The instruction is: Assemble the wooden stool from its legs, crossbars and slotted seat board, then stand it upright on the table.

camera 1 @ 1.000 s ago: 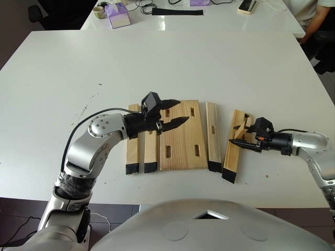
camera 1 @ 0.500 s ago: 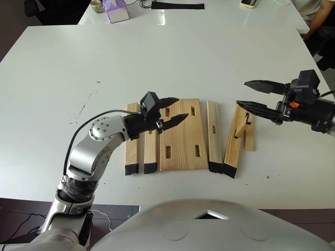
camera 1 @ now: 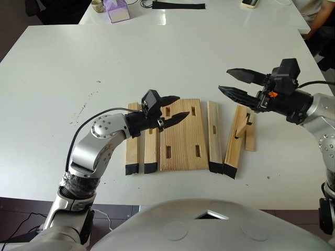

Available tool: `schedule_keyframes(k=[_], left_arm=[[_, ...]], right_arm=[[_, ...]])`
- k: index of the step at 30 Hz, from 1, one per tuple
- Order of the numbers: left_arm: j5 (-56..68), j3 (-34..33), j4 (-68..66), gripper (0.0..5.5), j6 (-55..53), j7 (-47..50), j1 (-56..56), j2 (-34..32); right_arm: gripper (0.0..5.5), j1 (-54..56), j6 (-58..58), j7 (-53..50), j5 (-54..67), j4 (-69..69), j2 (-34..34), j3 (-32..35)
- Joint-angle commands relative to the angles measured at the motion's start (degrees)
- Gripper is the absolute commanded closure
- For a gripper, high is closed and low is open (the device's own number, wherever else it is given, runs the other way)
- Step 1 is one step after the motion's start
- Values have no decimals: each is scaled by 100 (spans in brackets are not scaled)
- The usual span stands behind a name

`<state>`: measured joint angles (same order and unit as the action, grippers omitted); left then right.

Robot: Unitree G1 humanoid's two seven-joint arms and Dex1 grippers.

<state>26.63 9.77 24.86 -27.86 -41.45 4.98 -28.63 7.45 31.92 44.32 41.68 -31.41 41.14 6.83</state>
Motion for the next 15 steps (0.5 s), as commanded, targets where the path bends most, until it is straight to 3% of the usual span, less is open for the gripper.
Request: schedule_keyframes(k=[1, 6, 15], left_arm=[[-99, 57, -67, 249, 37, -80, 84, -28], [-134, 62, -170, 249, 40, -174, 171, -9], [-205, 35, -116, 249, 143, 19, -42, 110]], right_arm=[[315, -797, -393, 335, -746, 653, 72, -518], [315, -1292, -1252, 402, -1540, 1572, -159, -976], [315, -64, -290, -297, 330, 324, -513, -172]])
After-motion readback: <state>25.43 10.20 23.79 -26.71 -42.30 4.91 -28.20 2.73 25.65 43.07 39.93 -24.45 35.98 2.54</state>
